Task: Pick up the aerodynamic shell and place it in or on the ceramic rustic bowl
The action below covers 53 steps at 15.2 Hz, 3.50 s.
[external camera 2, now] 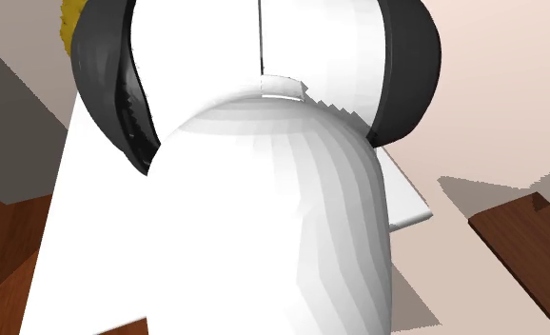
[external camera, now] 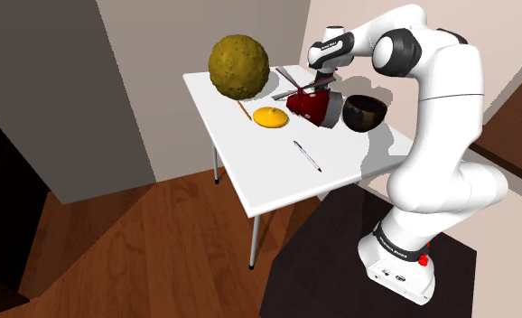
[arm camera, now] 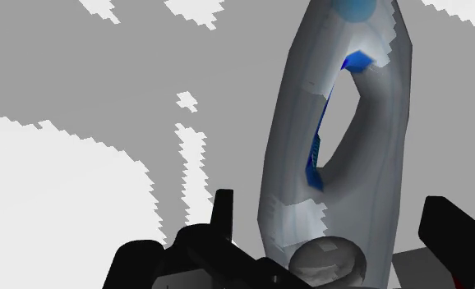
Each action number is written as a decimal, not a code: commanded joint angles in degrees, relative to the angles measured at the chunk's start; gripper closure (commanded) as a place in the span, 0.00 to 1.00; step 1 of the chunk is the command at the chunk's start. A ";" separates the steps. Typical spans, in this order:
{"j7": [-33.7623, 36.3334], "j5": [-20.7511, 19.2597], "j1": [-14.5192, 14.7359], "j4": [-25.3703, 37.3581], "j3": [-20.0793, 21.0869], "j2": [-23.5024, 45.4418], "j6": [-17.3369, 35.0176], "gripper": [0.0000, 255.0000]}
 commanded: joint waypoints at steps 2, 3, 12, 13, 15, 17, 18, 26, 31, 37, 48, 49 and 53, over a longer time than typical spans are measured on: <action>0.08 0.01 0.10 -0.04 0.04 0.36 -0.20 1.00; 0.13 0.00 0.14 -0.12 0.05 0.27 -0.21 1.00; -0.03 0.04 0.04 0.00 0.04 -0.04 -0.64 1.00; -0.08 0.07 0.04 0.27 0.06 -0.36 -1.22 1.00; -0.18 0.13 0.04 0.90 0.08 -0.94 -2.43 1.00; -0.29 0.18 0.04 1.57 0.10 -1.49 -3.65 1.00; -0.34 0.20 0.04 1.94 0.11 -1.75 -4.27 1.00; -0.76 0.40 0.06 5.46 0.18 -3.42 -9.45 1.00; -1.03 0.50 0.09 8.37 0.21 -4.01 -12.94 1.00; -1.37 0.60 0.14 12.61 0.23 -4.24 -17.41 1.00; -1.98 0.71 0.29 22.42 0.22 -2.99 -25.94 1.00; -2.41 0.80 -0.27 16.98 0.14 -6.35 -23.82 1.00; -4.56 1.14 -2.38 0.41 -0.41 -17.10 -17.82 1.00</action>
